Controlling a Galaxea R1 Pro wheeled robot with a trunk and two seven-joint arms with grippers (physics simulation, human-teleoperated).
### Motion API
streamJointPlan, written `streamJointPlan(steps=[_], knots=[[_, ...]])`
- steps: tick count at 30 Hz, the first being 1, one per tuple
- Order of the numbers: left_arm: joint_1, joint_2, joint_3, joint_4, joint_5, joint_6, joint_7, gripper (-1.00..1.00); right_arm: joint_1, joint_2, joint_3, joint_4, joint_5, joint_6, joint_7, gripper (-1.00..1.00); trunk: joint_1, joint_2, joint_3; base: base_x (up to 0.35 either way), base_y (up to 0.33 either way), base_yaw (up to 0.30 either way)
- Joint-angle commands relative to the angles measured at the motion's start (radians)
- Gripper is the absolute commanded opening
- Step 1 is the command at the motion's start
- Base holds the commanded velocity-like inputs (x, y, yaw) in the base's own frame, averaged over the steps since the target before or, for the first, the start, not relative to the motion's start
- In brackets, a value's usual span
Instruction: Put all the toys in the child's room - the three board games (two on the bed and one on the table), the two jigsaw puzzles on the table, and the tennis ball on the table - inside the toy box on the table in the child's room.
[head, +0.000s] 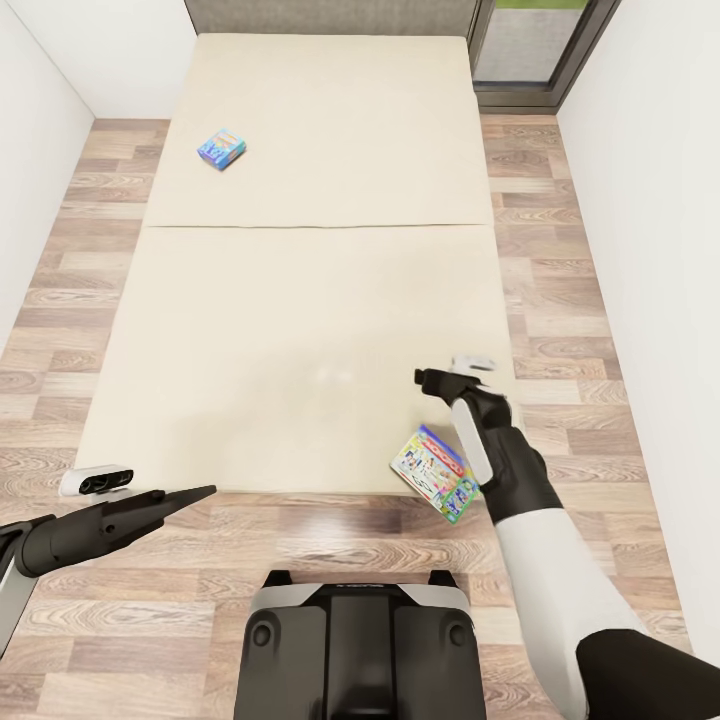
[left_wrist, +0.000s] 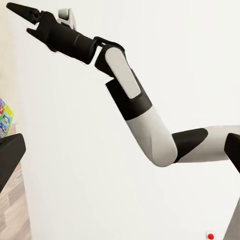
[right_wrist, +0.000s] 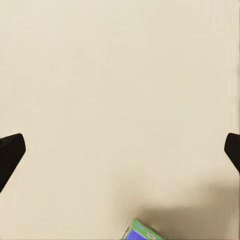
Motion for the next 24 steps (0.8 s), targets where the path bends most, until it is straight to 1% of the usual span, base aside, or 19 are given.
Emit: streamJointPlan(steps=[1,3,6,7,11,16,19,20,24], knots=[[0.0,0.0,0.0,0.0,0.0,0.011,-0.004,1.0,0.009,-0.002,0.001,-0.028,-0.011,0.013,-0.009,1.0,0.001,-0.001,-0.001,0.0,0.0,0.0],[0.0,0.0,0.0,-0.001,0.0,0.011,-0.004,1.0,0.035,-0.006,-0.001,-0.08,-0.014,0.032,-0.006,1.0,0.001,-0.001,-0.001,0.0,0.0,0.0],[0.0,0.0,0.0,-0.001,0.0,0.01,-0.004,1.0,0.088,-0.02,-0.01,-0.154,-0.024,0.052,0.004,1.0,0.001,-0.001,-0.001,0.0,0.0,0.0],[0.0,0.0,0.0,-0.001,0.001,0.01,-0.004,1.0,0.128,-0.032,-0.022,-0.206,-0.035,0.061,0.015,1.0,0.001,-0.001,-0.001,0.0,0.0,-0.019],[0.0,-0.001,0.0,0.0,0.0,0.01,-0.004,1.0,0.212,-0.056,-0.051,-0.318,-0.075,0.071,0.052,1.0,0.001,-0.001,0.002,0.0,0.0,-0.053],[0.0,-0.001,0.0,0.0,-0.001,0.01,-0.004,1.0,0.343,-0.089,-0.09,-0.412,-0.145,0.078,0.132,1.0,0.001,-0.001,0.009,0.0,0.0,-0.082],[0.0,0.0,0.0,0.0,-0.001,0.009,-0.004,1.0,0.419,-0.108,-0.12,-0.436,-0.18,0.074,0.207,1.0,0.001,-0.001,0.013,0.0,0.0,-0.088],[0.0,0.0,0.0,0.0,-0.002,0.009,-0.004,1.0,0.462,-0.119,-0.147,-0.446,-0.198,0.07,0.272,1.0,0.001,-0.001,0.015,0.0,0.0,-0.085],[0.0,0.0,0.001,0.0,-0.002,0.009,-0.004,1.0,0.534,-0.133,-0.221,-0.455,-0.219,0.061,0.44,1.0,0.001,-0.001,0.021,0.0,0.0,-0.081]])
